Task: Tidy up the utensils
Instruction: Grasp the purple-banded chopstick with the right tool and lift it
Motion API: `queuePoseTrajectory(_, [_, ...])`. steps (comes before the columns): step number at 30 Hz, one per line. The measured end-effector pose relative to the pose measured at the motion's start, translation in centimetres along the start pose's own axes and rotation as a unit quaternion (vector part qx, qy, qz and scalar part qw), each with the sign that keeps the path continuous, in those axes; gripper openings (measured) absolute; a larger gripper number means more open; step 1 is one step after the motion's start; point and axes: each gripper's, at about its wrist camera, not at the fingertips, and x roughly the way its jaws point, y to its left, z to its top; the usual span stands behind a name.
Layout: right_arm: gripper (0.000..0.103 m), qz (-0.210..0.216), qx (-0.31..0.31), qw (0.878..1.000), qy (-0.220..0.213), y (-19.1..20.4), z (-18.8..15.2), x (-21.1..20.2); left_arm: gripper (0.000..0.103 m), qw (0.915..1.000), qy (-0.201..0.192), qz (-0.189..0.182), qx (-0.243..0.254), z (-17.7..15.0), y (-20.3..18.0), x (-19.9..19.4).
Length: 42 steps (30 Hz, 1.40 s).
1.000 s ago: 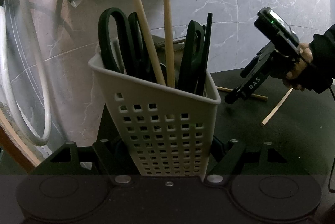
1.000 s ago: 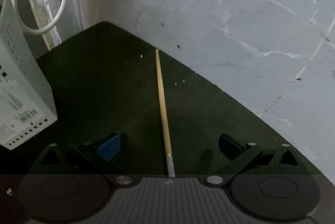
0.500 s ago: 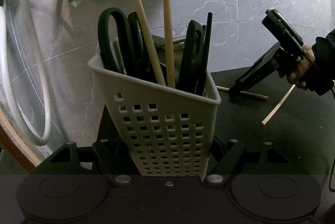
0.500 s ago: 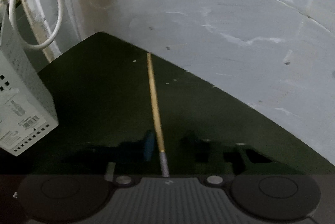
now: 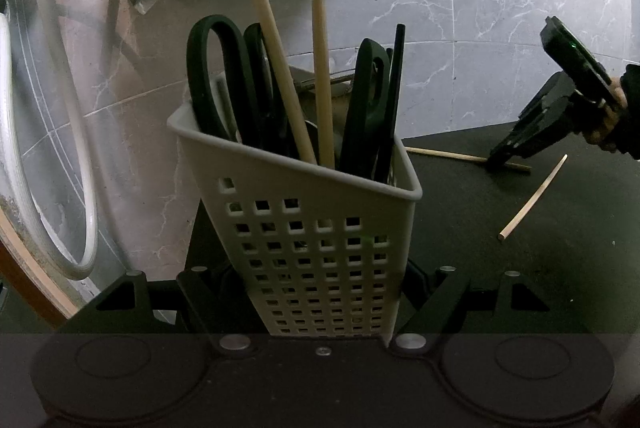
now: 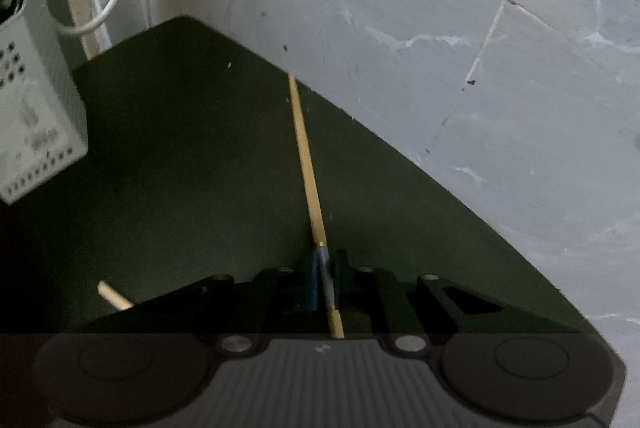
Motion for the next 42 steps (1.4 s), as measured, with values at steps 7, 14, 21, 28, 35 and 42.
queuePoseTrajectory(7, [0.007, -0.003, -0.087, 0.995, 0.046, 0.4, -1.9, -1.8, 0.079, 1.0, 0.0, 0.0, 0.0, -0.1, 0.1, 0.0])
queuePoseTrajectory(14, [0.007, -0.031, -0.161, 0.981, 0.1, -0.3, -4.8, -3.5, 0.079, 1.0, 0.0, 0.0, 0.001, 0.0, 0.0, 0.0])
queuePoseTrajectory(21, [0.013, -0.024, -0.195, 0.972, 0.132, -0.5, -6.7, -5.0, 0.079, 1.0, 0.0, 0.001, 0.001, -0.1, 0.0, 0.0])
queuePoseTrajectory(28, [0.028, -0.02, -0.136, 0.986, 0.092, -1.0, -4.9, -5.2, 0.079, 1.0, 0.001, 0.001, 0.003, 0.0, -0.1, 0.0])
queuePoseTrajectory(35, [0.009, 0.018, -0.076, 0.994, 0.08, -1.3, -4.6, -4.6, 0.079, 1.0, 0.001, 0.003, 0.002, 0.1, -0.1, -0.1])
queuePoseTrajectory(42, [0.007, 0.057, -0.136, 0.986, 0.077, 1.1, -5.7, -6.2, 0.079, 1.0, 0.001, 0.003, 0.002, 0.1, -0.2, -0.1])
